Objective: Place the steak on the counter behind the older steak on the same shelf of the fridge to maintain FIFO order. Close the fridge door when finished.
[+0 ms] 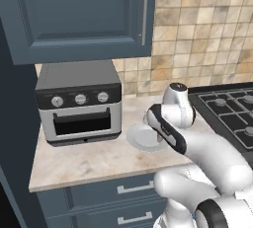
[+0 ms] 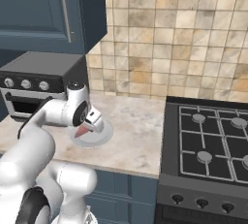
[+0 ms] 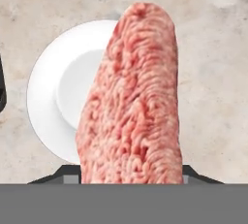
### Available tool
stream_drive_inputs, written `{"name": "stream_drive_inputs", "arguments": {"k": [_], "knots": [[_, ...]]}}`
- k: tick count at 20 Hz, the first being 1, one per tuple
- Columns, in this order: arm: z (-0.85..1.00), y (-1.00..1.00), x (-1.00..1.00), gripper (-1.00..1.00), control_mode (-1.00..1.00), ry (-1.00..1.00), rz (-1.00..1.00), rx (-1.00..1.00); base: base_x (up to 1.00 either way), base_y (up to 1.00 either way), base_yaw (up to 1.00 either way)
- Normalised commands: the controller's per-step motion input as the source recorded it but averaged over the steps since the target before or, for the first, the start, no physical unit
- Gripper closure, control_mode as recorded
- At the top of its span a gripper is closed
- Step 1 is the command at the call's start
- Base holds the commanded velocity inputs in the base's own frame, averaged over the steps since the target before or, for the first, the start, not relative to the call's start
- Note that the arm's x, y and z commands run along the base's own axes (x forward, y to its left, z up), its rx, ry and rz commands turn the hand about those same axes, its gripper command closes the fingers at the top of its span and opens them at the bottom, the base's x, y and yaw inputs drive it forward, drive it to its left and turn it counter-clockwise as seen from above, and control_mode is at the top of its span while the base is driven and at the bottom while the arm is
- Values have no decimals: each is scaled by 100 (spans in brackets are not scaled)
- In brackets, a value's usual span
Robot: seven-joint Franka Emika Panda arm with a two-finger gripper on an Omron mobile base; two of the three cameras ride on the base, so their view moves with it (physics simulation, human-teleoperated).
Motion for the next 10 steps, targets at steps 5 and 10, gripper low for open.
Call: {"name": "stream_drive_inputs", "arguments": {"k": [5, 10], "knots": [[100, -9, -73, 100, -100, -10, 0, 0, 0, 0, 0], [93, 0, -68, 100, -100, -6, -2, 0, 0, 0, 0]]}}
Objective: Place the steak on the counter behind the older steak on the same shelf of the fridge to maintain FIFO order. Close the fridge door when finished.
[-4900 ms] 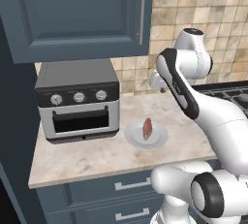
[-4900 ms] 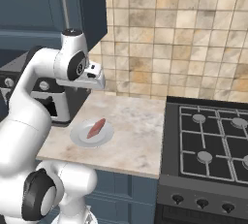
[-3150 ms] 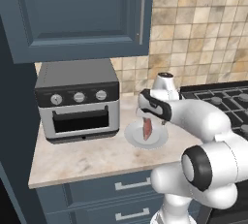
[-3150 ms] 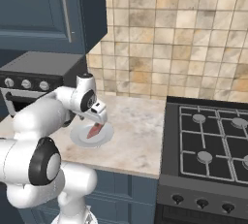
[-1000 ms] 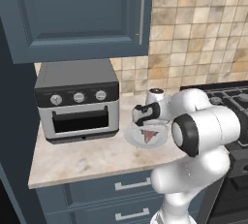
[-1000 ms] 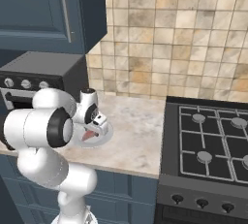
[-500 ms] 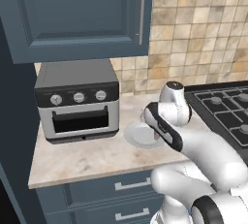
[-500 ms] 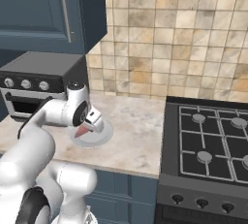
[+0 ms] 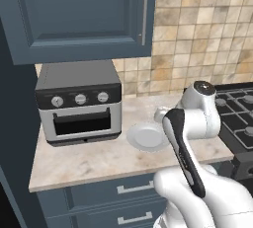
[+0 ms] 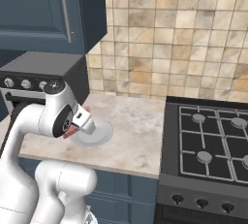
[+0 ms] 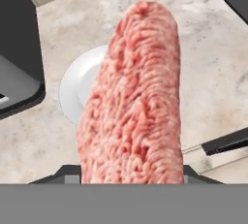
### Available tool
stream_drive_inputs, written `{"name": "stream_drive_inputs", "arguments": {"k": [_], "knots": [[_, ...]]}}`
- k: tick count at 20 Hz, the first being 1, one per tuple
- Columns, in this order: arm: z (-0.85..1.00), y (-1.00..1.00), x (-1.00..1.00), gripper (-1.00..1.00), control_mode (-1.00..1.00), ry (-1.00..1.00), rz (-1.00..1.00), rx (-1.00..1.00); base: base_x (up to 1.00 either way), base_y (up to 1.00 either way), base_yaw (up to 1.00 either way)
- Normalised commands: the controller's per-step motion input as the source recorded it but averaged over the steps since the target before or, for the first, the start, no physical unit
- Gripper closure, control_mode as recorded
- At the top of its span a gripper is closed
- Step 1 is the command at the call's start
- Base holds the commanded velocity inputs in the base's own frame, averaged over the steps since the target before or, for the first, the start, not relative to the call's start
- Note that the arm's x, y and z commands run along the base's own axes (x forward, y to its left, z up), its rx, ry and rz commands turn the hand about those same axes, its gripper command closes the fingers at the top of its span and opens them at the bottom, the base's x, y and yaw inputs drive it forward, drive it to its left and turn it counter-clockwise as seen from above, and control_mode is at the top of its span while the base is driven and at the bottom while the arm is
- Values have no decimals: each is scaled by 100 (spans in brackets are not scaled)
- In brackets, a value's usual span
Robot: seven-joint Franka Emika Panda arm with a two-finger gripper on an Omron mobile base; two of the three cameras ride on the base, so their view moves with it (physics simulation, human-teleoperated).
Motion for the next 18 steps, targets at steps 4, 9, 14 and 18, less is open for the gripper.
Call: {"name": "stream_drive_inputs", "arguments": {"k": [4, 9, 14, 18], "knots": [[17, 0, -49, 100, -100, 0, -3, 0, 0, 0, 0], [-2, 6, -6, 100, -100, 1, 0, -3, 0, 0, 0], [-1, 3, -21, 100, -100, 0, -3, 0, 0, 0, 0], [49, 8, -66, 100, -100, -5, -3, 0, 0, 0, 0]]}}
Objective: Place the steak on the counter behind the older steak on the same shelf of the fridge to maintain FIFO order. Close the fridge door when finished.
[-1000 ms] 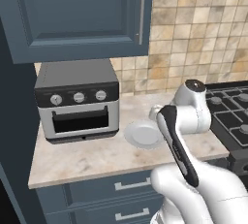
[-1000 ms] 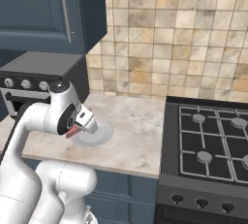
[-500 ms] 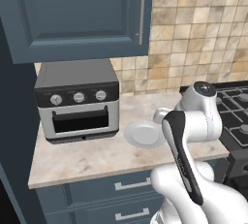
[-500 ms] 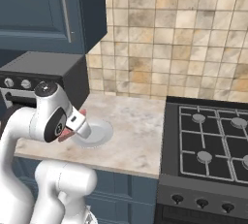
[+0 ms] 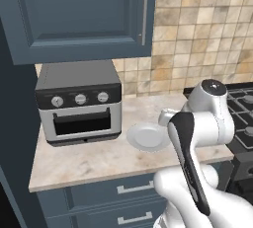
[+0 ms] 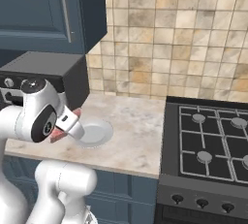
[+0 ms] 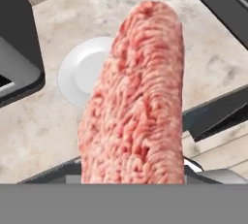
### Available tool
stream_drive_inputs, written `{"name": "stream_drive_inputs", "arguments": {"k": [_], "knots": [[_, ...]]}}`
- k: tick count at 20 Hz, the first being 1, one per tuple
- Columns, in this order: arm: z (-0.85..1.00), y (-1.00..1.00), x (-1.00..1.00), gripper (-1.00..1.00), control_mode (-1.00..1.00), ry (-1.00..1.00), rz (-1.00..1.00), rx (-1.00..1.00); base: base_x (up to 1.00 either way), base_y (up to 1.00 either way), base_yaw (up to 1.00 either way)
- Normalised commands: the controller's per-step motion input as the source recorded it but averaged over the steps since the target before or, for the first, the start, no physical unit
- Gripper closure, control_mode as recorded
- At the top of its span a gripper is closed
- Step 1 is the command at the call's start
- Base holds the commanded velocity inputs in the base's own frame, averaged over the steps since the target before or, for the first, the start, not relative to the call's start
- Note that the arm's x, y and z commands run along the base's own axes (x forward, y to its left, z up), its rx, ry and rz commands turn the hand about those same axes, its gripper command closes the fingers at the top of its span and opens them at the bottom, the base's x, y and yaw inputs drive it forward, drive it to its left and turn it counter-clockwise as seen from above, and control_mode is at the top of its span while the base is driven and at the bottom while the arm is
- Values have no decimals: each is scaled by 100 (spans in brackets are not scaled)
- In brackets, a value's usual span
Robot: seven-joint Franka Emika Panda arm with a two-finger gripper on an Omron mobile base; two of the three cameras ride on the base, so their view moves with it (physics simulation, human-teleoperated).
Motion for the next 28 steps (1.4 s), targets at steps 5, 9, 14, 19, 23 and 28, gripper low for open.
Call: {"name": "stream_drive_inputs", "arguments": {"k": [5, 9, 14, 19, 23, 28], "knots": [[0, 0, 0, 100, 100, 0, 0, 0, -98, 11, 2], [0, 0, 0, 100, 100, 0, 0, 0, -100, 27, 12], [0, 0, 0, 100, 100, 0, 0, 0, -91, 42, 23], [0, 0, 0, 100, 100, 0, 0, 0, -82, 38, 34], [0, 0, 0, 100, 100, 0, 0, 0, -64, 74, 37], [0, 0, 0, 100, 100, 0, 0, 0, -23, 100, 38]]}}
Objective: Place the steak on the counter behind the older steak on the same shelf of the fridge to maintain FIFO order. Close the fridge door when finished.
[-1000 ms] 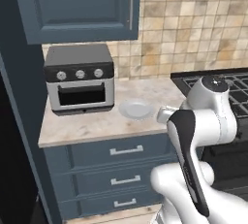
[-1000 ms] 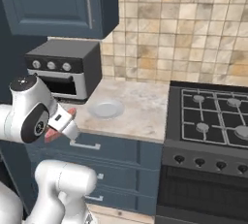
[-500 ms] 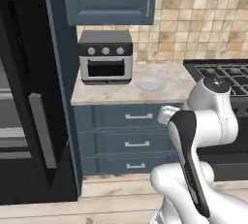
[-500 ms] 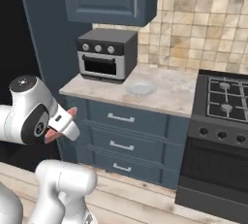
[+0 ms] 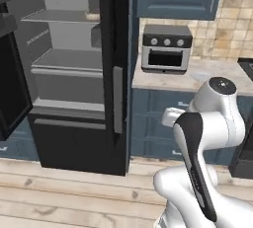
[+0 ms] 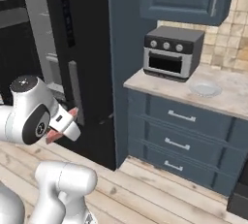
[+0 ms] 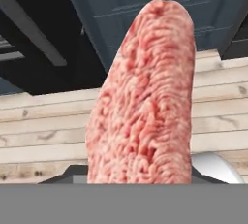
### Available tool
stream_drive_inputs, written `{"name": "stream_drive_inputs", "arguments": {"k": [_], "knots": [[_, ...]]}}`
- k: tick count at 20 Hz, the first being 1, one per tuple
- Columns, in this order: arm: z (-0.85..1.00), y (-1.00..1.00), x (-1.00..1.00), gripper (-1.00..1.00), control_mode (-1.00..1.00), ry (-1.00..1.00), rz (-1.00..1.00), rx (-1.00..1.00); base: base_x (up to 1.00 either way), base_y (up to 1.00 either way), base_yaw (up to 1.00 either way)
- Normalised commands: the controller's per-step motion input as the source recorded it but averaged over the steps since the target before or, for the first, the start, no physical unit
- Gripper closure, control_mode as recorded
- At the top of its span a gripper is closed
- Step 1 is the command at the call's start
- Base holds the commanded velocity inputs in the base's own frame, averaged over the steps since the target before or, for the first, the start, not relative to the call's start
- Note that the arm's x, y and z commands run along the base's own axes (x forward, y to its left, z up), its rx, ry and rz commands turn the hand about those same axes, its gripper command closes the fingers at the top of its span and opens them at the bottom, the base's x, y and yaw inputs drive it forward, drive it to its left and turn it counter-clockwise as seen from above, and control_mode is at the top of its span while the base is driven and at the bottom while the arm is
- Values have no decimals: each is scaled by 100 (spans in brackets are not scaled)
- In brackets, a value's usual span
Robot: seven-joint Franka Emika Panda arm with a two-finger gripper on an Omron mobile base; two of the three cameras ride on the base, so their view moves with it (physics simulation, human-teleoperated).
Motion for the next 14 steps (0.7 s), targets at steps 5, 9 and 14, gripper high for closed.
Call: {"name": "stream_drive_inputs", "arguments": {"k": [5, 9, 14], "knots": [[0, 0, 0, 100, 100, 0, 0, 0, 0, 100, 37], [0, 0, 0, 100, 100, 0, 0, 0, 19, 100, 24], [0, 0, 0, 100, 100, 0, 0, 0, 82, 78, -9]]}}
